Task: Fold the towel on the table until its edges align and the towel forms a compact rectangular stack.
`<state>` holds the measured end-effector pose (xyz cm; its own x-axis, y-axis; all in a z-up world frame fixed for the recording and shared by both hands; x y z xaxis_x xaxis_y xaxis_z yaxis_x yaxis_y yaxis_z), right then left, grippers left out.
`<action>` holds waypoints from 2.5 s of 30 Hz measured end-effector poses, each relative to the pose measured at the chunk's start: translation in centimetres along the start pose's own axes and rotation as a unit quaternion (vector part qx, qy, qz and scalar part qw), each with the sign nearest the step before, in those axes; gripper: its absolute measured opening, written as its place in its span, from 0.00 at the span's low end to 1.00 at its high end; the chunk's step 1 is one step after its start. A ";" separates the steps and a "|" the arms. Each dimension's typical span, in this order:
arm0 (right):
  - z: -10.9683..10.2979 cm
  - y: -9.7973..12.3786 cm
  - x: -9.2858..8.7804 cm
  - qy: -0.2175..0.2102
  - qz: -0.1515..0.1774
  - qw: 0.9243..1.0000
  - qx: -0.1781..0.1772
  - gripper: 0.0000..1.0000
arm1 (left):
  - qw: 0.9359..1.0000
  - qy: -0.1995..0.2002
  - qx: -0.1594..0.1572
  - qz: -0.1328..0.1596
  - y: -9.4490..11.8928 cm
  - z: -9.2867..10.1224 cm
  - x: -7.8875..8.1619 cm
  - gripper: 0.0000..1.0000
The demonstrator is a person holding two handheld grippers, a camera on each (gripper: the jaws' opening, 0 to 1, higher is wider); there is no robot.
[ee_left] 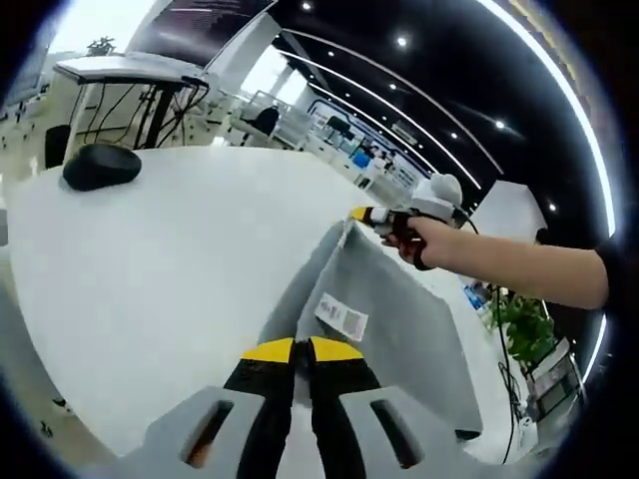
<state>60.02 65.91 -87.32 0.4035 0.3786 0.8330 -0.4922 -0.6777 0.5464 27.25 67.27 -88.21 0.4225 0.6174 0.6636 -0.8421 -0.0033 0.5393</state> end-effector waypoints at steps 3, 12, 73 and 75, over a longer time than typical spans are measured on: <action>-0.4 -0.3 -0.7 0.007 -0.004 1.000 0.007 0.00 | 1.000 -0.010 0.005 -0.018 -0.4 -0.1 -0.5 0.05; -0.1 -0.1 -0.4 0.004 0.006 0.999 0.032 0.11 | 0.998 -0.051 0.021 -0.026 -0.5 -0.8 -0.4 0.13; 14.2 26.8 -7.1 0.004 -0.044 0.999 0.010 0.35 | 0.856 -0.410 -0.274 -0.156 2.9 26.0 -11.9 0.49; 15.3 27.2 -7.7 -0.001 -0.046 0.999 0.006 0.35 | 0.852 -0.415 -0.276 -0.159 2.6 26.5 -12.3 0.48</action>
<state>55.28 34.88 -80.20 0.4484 0.4386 0.7788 -0.4430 -0.6478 0.6198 28.75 38.83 -81.28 0.5577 -0.2511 0.7911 -0.5736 0.5723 0.5860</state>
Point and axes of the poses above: the point that each gripper's makers call its tool centre point, and the gripper's own axes: y roughly backward along the fingers, z roughly to its right, x roughly out of its top, the point moved 3 cm from there along y, roughly backward along the fingers, and after that the axes turned 5 degrees about -z, right-handed, at the moved point
